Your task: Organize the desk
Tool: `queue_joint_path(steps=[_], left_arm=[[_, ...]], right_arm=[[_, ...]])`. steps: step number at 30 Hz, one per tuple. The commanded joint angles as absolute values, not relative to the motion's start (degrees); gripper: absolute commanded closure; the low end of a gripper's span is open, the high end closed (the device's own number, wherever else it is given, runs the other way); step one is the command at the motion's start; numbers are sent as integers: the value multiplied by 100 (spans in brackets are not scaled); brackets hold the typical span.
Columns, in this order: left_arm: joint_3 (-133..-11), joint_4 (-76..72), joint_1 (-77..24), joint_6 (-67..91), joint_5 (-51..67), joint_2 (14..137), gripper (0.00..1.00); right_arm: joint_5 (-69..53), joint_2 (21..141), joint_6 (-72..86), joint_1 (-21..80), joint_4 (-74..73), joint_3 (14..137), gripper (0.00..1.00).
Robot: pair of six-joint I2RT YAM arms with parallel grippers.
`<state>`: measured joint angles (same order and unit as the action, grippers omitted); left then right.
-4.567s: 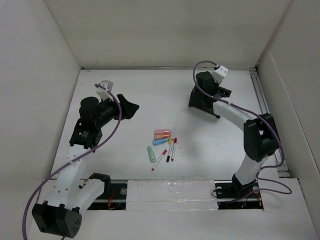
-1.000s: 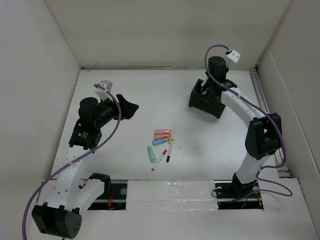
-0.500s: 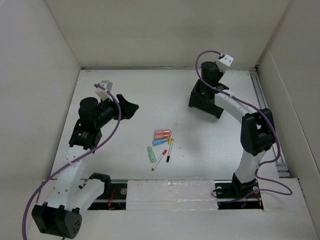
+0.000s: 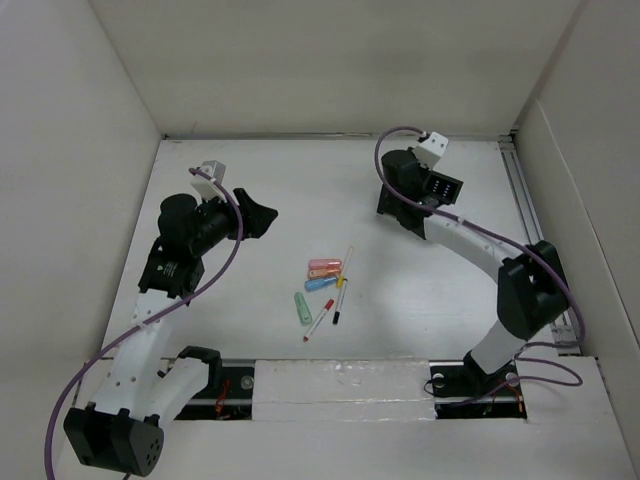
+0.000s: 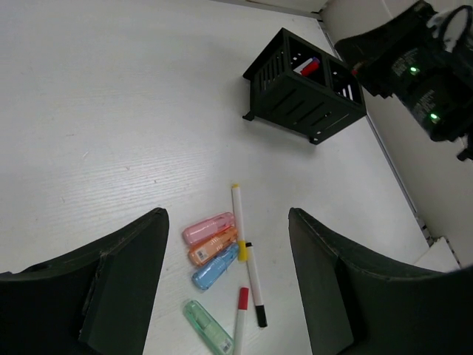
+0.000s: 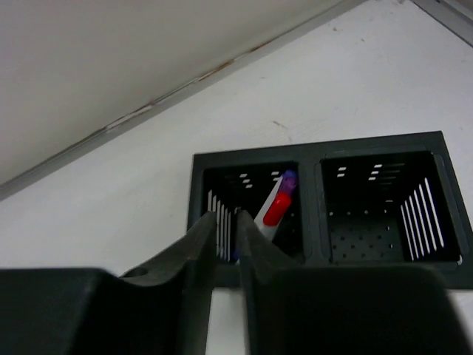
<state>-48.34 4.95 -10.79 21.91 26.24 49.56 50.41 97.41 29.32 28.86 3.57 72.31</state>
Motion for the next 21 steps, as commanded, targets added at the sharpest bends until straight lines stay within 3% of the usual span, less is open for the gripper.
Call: queue_joint_path(steps=[1,2,3,9,10,11,14,16,21], left_arm=[[-4966,281,-1063,2162,2637,4983,38],[-4957,299,-1063,2162,2645,4983,38],[-4940,281,-1063,2153,2663,4966,38],[-4957,325,-1063,2136,2584,5001,38],[-4940,299,-1063,2144,2636,4984,38],[-4948,281,-1063,2153,2637,4975,38],[-4992,308,-1063,2145,2593,5062,38],[-4984,299,-1063,2145,2654,5054,38],[-5001,299,-1063,2153,2601,5071,38]], right_arm=[[5037,9028,3435,3462,98,6953,86],[4618,8818,3567,3559,27,6848,98],[4336,8737,3768,3655,18,6586,100],[3165,8604,4113,4683,-455,5749,99],[3121,8631,4113,4824,-561,5644,94],[3077,8666,4131,5069,-710,5634,81],[3050,8833,4429,5430,-1388,5669,58],[2936,8885,4596,5572,-1485,5599,53],[2742,9079,4825,5739,-1467,5511,52]])
